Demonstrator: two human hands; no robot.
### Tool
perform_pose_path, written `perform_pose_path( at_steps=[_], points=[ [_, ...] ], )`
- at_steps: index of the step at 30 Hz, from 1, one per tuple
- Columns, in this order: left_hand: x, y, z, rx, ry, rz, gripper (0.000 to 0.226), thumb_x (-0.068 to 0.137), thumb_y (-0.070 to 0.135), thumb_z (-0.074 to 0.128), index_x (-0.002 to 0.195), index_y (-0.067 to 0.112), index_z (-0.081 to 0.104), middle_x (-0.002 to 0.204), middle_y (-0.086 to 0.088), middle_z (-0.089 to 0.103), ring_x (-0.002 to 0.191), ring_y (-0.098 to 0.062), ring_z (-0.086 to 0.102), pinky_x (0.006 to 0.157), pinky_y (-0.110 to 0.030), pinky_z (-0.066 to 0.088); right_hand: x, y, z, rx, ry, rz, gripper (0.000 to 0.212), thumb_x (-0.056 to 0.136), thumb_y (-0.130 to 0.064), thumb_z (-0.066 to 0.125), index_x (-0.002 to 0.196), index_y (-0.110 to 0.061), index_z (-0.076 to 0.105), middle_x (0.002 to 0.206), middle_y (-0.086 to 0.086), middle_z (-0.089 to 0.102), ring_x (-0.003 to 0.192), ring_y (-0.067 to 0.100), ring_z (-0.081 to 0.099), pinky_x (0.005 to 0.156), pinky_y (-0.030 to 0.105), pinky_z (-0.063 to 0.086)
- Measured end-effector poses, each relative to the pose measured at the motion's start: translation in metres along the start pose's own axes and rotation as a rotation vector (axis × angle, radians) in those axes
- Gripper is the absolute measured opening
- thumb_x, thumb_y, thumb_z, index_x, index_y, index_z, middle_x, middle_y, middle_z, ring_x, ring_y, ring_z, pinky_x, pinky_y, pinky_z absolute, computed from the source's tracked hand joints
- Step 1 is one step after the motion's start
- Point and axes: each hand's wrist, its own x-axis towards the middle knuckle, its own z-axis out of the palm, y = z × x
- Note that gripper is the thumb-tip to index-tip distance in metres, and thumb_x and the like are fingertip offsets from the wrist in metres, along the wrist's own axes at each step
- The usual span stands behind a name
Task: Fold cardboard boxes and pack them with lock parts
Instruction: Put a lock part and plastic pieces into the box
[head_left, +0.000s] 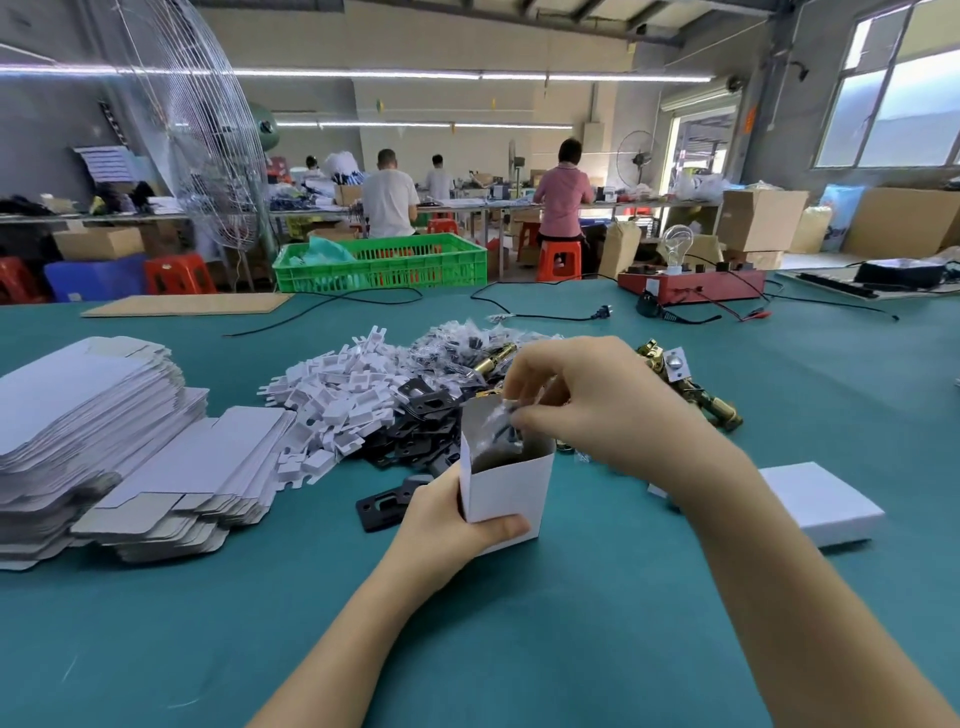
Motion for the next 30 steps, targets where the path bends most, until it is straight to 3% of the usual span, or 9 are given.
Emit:
perform_pose_path(
  at_steps=[5,8,14,17,22,24,27,30],
  points=[
    [0.000,-0.002,0.000,-0.049,0.007,-0.030,0.045,0.062,0.028,0.081,0.104,0.036,0.066,0.098,0.015,0.073,0.093,-0.003,0.068,0.076,-0.021,0.055,0.004,-0.002,0.018,0.100,-0.066,0.015,0.015,0.087,-0.009,0.067,0.101,-0.014,0.066,0.088,0.002,0.070,0.079,0.011,0.066,0.077,0.027,0.053],
    [0.001,-0.001,-0.001,-0.051,-0.008,-0.031,0.047,0.062,0.029,0.082,0.106,0.033,0.066,0.099,0.014,0.073,0.093,-0.002,0.067,0.073,-0.015,0.052,0.002,0.005,0.012,0.172,-0.053,0.072,0.012,0.088,-0.006,0.064,0.097,-0.012,0.066,0.086,0.004,0.071,0.076,0.015,0.069,0.075,0.030,0.057],
    [0.001,-0.001,-0.003,-0.054,-0.021,-0.029,0.045,0.073,0.010,0.085,0.107,0.034,0.066,0.099,0.016,0.072,0.093,0.000,0.066,0.070,-0.012,0.049,0.002,0.003,0.018,-0.014,-0.122,-0.012,0.015,0.085,-0.005,0.064,0.093,-0.014,0.073,0.071,-0.017,0.062,0.067,0.004,0.061,0.067,0.009,0.045],
    [0.000,0.000,-0.003,-0.061,-0.027,-0.026,0.048,0.070,0.015,0.086,0.110,0.032,0.065,0.101,0.013,0.072,0.095,-0.003,0.067,0.072,-0.015,0.052,0.004,0.003,0.017,-0.001,-0.114,-0.023,0.021,0.087,-0.002,0.061,0.103,-0.013,0.071,0.090,-0.006,0.070,0.072,-0.002,0.058,0.072,0.005,0.045],
    [0.002,0.000,-0.002,-0.052,-0.013,-0.024,0.047,0.059,0.028,0.081,0.102,0.033,0.065,0.096,0.013,0.071,0.088,0.001,0.065,0.068,-0.013,0.049,0.000,0.006,0.018,-0.190,-0.395,-0.038,0.032,0.097,-0.009,0.046,0.122,-0.021,0.063,0.118,-0.006,0.065,0.105,0.010,0.057,0.087,0.025,0.045],
    [0.002,-0.002,-0.002,-0.062,-0.028,-0.024,0.048,0.060,0.028,0.082,0.105,0.032,0.065,0.098,0.012,0.072,0.091,-0.001,0.066,0.071,-0.015,0.051,0.000,0.007,0.014,-0.131,-0.313,-0.044,0.028,0.097,-0.013,0.049,0.117,-0.021,0.066,0.111,-0.007,0.067,0.097,0.006,0.058,0.083,0.020,0.045],
    [0.003,-0.002,-0.004,-0.088,-0.078,-0.023,0.050,0.066,0.024,0.082,0.114,0.026,0.066,0.108,0.008,0.072,0.103,-0.010,0.067,0.085,-0.027,0.055,0.002,0.016,0.009,-0.033,0.002,-0.019,0.018,0.093,-0.012,0.057,0.102,-0.017,0.071,0.085,-0.011,0.067,0.071,-0.009,0.054,0.065,0.005,0.038],
    [0.003,-0.002,-0.006,-0.132,-0.105,-0.028,0.046,0.073,0.020,0.081,0.117,0.021,0.066,0.111,0.003,0.073,0.104,-0.014,0.067,0.085,-0.029,0.055,0.002,0.029,0.014,0.157,0.258,0.103,0.013,0.093,-0.016,0.057,0.095,-0.015,0.070,0.078,-0.007,0.068,0.072,0.000,0.060,0.066,0.015,0.046]
  ],
)
